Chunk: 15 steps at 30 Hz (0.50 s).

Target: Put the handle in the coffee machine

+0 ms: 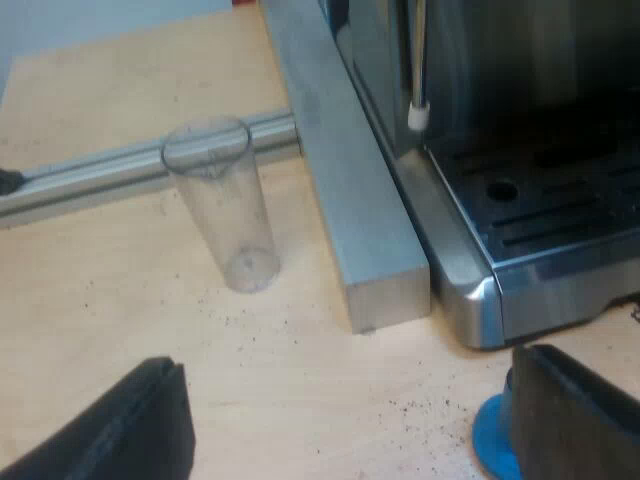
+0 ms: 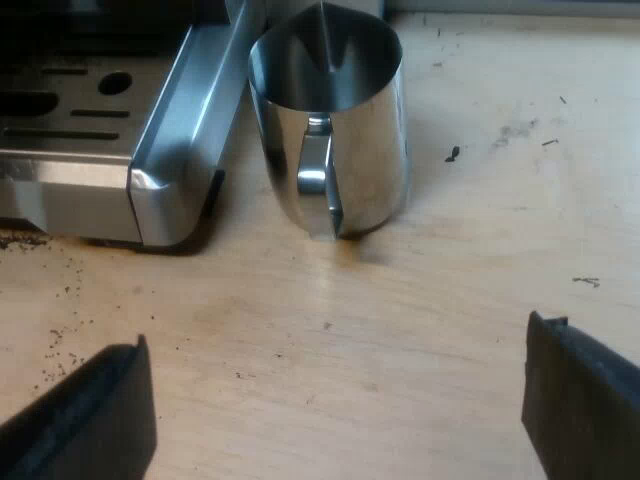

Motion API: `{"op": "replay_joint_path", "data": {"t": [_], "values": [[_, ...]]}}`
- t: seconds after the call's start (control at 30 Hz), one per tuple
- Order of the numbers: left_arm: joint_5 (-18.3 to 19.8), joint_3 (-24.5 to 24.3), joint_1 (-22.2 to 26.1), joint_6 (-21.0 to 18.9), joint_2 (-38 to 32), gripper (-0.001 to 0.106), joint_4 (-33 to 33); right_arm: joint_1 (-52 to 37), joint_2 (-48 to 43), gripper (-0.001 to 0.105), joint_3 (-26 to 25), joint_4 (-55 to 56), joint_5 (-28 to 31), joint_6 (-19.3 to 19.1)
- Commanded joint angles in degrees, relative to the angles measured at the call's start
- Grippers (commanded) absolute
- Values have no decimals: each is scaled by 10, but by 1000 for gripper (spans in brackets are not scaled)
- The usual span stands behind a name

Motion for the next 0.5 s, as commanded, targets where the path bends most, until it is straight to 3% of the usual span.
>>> {"op": "replay_joint_path", "data": {"t": [0.03,0.5], "values": [[-7,-1,-1,-7,-77,68,-15,0,-26,77,-4,0,-5,-1],[-7,-1,-3,-7,-77,68,-15,0,-26,77,-4,0,-1,-1]]}}
